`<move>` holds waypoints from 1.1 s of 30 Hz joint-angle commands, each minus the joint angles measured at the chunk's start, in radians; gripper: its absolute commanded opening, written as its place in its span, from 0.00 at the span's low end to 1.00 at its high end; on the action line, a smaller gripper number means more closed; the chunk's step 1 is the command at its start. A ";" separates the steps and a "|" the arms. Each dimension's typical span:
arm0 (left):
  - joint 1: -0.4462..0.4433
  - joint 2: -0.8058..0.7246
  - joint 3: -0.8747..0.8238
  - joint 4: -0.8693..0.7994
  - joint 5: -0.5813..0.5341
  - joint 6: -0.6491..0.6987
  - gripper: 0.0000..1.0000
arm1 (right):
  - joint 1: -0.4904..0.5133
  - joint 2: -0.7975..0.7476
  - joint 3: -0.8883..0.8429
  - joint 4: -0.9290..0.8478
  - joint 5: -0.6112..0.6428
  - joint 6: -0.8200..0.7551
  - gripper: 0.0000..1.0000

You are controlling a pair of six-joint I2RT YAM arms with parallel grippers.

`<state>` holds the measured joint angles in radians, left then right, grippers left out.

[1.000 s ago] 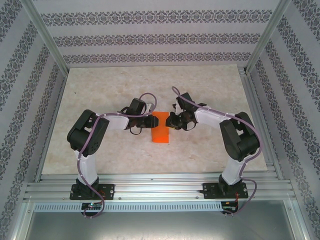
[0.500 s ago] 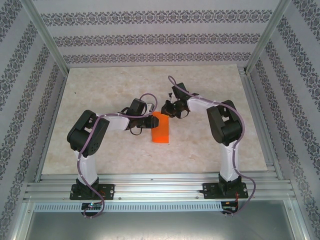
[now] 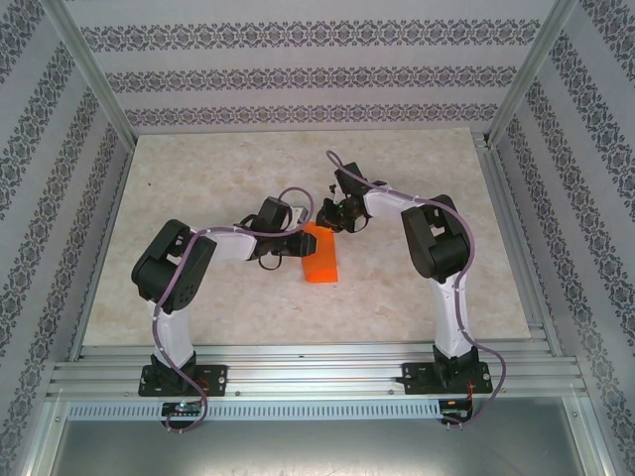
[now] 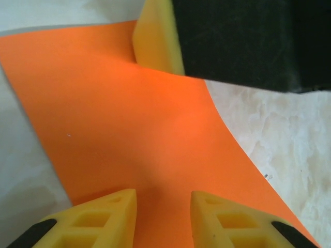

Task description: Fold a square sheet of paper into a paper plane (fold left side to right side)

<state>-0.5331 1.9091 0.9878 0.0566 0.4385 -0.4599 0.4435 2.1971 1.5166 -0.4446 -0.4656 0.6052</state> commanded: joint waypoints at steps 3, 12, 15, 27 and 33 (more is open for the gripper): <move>-0.052 -0.042 -0.060 -0.078 0.057 0.073 0.36 | 0.013 0.052 0.015 -0.079 0.089 -0.035 0.13; -0.114 -0.052 -0.085 -0.107 0.064 0.131 0.36 | 0.017 0.053 0.022 -0.092 0.105 -0.038 0.13; -0.136 -0.058 -0.096 -0.108 0.056 0.140 0.37 | 0.017 0.056 0.027 -0.095 0.103 -0.038 0.13; -0.243 -0.054 -0.060 -0.146 0.018 0.158 0.40 | 0.019 0.057 0.033 -0.096 0.102 -0.034 0.13; -0.303 -0.036 -0.040 -0.170 0.008 0.159 0.40 | 0.019 0.055 0.037 -0.100 0.100 -0.035 0.13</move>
<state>-0.7757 1.8500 0.9421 0.0021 0.3920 -0.3164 0.4644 2.2021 1.5497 -0.5316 -0.4461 0.5808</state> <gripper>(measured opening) 0.402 0.133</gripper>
